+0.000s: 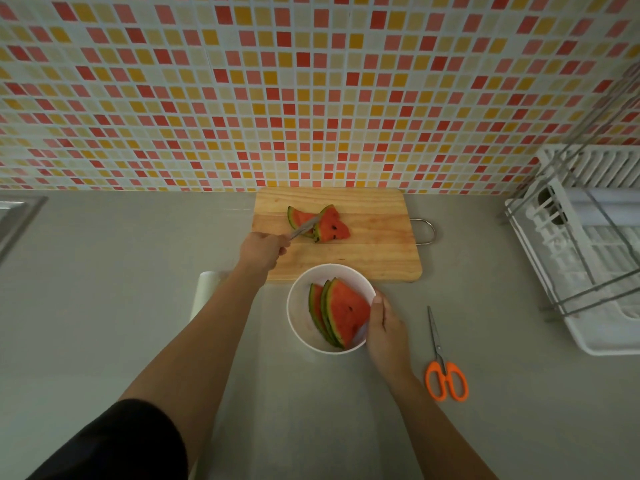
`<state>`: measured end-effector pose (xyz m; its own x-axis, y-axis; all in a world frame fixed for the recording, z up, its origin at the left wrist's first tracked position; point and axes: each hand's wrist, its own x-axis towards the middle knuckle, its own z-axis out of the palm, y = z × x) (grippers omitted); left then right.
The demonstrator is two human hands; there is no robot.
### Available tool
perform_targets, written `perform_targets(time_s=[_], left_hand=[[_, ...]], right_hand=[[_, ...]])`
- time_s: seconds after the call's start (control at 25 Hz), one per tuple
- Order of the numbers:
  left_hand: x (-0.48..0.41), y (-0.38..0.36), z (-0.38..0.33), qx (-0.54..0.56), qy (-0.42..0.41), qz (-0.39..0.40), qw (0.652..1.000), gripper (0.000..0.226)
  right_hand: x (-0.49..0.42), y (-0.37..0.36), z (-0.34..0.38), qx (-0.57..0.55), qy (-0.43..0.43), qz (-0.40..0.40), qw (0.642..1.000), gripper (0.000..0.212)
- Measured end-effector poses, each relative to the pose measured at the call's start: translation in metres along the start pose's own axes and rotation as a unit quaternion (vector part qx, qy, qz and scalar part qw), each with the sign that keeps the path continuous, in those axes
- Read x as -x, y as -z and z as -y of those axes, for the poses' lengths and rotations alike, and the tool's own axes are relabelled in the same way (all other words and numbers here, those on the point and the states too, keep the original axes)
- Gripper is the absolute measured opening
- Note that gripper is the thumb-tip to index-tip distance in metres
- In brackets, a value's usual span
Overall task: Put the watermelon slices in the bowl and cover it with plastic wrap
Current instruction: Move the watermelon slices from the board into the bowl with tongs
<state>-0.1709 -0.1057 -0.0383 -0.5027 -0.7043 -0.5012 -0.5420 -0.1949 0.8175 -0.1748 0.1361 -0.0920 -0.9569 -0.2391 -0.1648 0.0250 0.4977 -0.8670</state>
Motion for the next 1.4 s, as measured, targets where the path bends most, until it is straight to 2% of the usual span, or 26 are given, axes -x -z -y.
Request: perform_targets(time_s=[0.16, 0.24, 0.36, 0.52, 0.6, 0.76, 0.88, 1.04, 1.16, 1.28, 1.4], left_hand=[[0.028, 0.003, 0.008, 0.099, 0.013, 0.017, 0.995, 0.014], [0.084, 0.022, 0.034, 0.126, -0.003, 0.005, 0.992, 0.018], [0.123, 0.026, 0.063, 0.160, -0.032, 0.031, 0.986, 0.030], [0.159, 0.019, 0.087, 0.029, -0.080, -0.044, 0.995, 0.027], [0.172, 0.012, 0.093, -0.052, -0.109, -0.088, 0.989, 0.021], [0.190, 0.004, 0.086, -0.183, -0.175, -0.066, 0.965, 0.028], [0.191, 0.011, 0.073, -0.278, -0.217, -0.065, 0.933, 0.031], [0.189, 0.026, 0.055, -0.292, -0.262, -0.107, 0.914, 0.033], [0.150, 0.030, 0.034, -0.272, -0.242, -0.115, 0.924, 0.040], [0.090, 0.025, 0.015, -0.202, -0.138, -0.097, 0.965, 0.042], [0.046, 0.010, 0.009, -0.156, -0.059, -0.105, 0.980, 0.039]], right_hand=[[0.001, 0.000, 0.001, -0.002, -0.013, -0.007, 1.000, 0.037], [0.039, 0.003, -0.006, -0.007, -0.019, 0.005, 1.000, 0.038], [0.032, 0.000, -0.007, -0.007, -0.027, 0.006, 1.000, 0.041], [0.009, 0.000, 0.005, -0.014, -0.035, -0.003, 0.999, 0.048], [0.004, -0.001, 0.006, -0.001, -0.044, -0.001, 0.999, 0.052], [0.007, 0.001, 0.006, -0.009, -0.037, 0.019, 0.999, 0.055], [0.008, 0.003, 0.005, -0.021, -0.031, 0.027, 0.999, 0.057], [0.008, 0.004, 0.006, -0.022, -0.015, 0.019, 0.999, 0.053], [0.007, 0.004, 0.005, -0.018, -0.013, 0.022, 1.000, 0.047], [0.006, 0.003, 0.004, -0.007, -0.023, 0.022, 0.999, 0.046], [0.005, 0.003, 0.001, -0.001, -0.025, 0.024, 0.999, 0.045]])
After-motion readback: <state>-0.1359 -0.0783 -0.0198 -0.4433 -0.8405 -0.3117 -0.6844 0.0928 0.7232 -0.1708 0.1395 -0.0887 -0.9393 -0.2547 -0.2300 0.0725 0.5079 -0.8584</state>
